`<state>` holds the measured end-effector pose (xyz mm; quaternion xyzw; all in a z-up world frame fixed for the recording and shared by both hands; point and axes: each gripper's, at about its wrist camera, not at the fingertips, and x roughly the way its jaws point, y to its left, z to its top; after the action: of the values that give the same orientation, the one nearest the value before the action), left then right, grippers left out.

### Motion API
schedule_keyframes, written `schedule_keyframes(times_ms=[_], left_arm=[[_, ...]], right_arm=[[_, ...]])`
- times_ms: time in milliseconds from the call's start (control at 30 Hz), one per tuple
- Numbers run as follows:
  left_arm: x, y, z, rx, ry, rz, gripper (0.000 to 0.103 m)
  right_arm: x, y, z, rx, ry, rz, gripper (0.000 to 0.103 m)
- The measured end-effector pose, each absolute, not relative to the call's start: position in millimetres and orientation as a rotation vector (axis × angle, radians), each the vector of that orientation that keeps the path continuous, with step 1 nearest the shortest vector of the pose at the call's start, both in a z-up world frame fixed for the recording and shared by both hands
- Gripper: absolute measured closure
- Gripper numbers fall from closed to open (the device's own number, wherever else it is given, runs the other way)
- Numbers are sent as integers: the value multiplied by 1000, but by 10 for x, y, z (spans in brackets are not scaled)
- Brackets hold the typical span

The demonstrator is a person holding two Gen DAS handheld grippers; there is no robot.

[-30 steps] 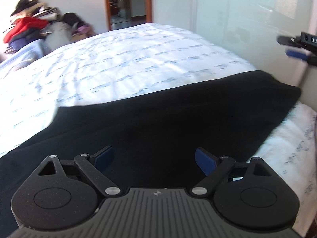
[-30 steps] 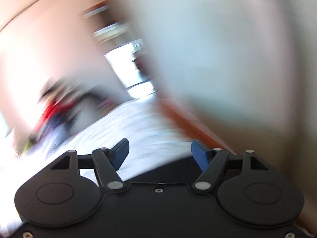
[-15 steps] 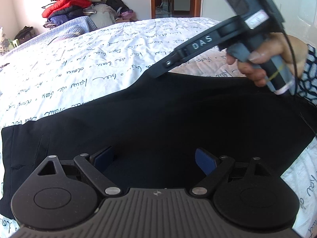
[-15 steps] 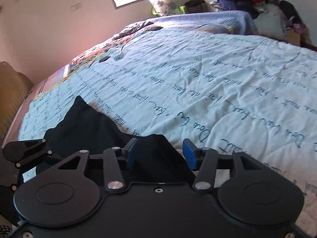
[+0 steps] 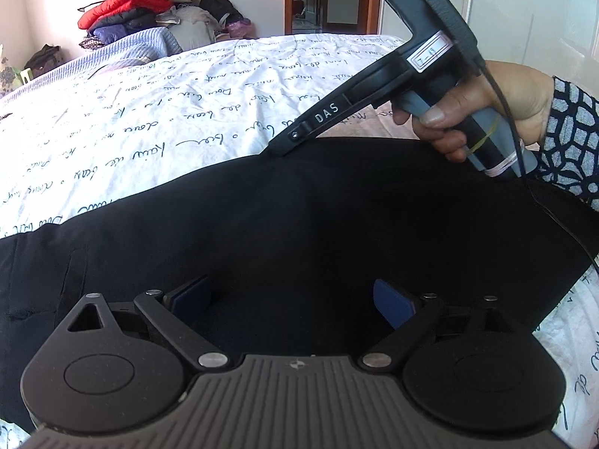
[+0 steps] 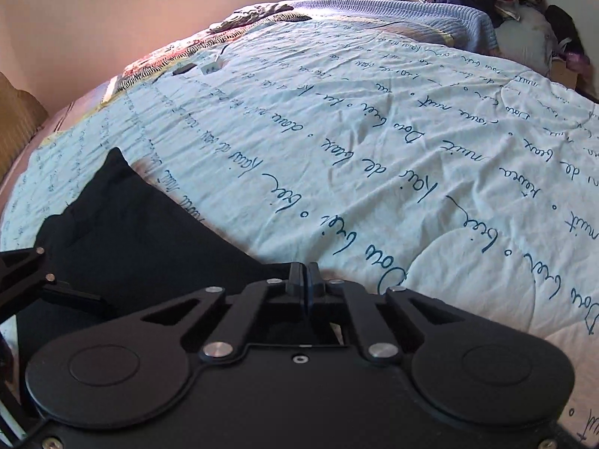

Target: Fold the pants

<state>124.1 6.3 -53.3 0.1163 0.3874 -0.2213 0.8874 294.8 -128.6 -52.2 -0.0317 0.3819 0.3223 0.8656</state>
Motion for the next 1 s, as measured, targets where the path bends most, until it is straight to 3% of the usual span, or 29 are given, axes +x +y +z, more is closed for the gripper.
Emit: schedule_keyframes(times_ms=[33,67,200,400,600,667,767,867,933,1000], left_arm=[[1231,65,-509,244,803,-459,8],[1215,71,-481,246,795,-458,8],[1290,96,-366,231,771,-453,8],[1372,-108,-278,130,802,-551,8],[1228,-547,-482,257,835,-602,10],[1157,-604,-511,290,826,-577,10],[1071,-632,-423,282,805,-608,8],[1060,-758,-353,286,796,-642,8],[1023,-964,-328,308,789,-674,8],[985,-1196,-311,333,771,-719,8]], right_arm=[[2898,-1360,-456,-49,782,636,77],[2818,-1474,-370,-25,749,606,75],[2286,-1977,-40,-59,651,472,75],[1484,-2502,-166,-18,758,487,75],[1576,-2648,-582,32,829,467,76],[1611,-2774,-499,141,788,384,77],[1349,-2852,-303,78,705,322,75],[1075,-2993,-336,73,736,337,70],[1011,-3120,-479,31,783,253,57],[974,-3367,-569,42,771,116,60]])
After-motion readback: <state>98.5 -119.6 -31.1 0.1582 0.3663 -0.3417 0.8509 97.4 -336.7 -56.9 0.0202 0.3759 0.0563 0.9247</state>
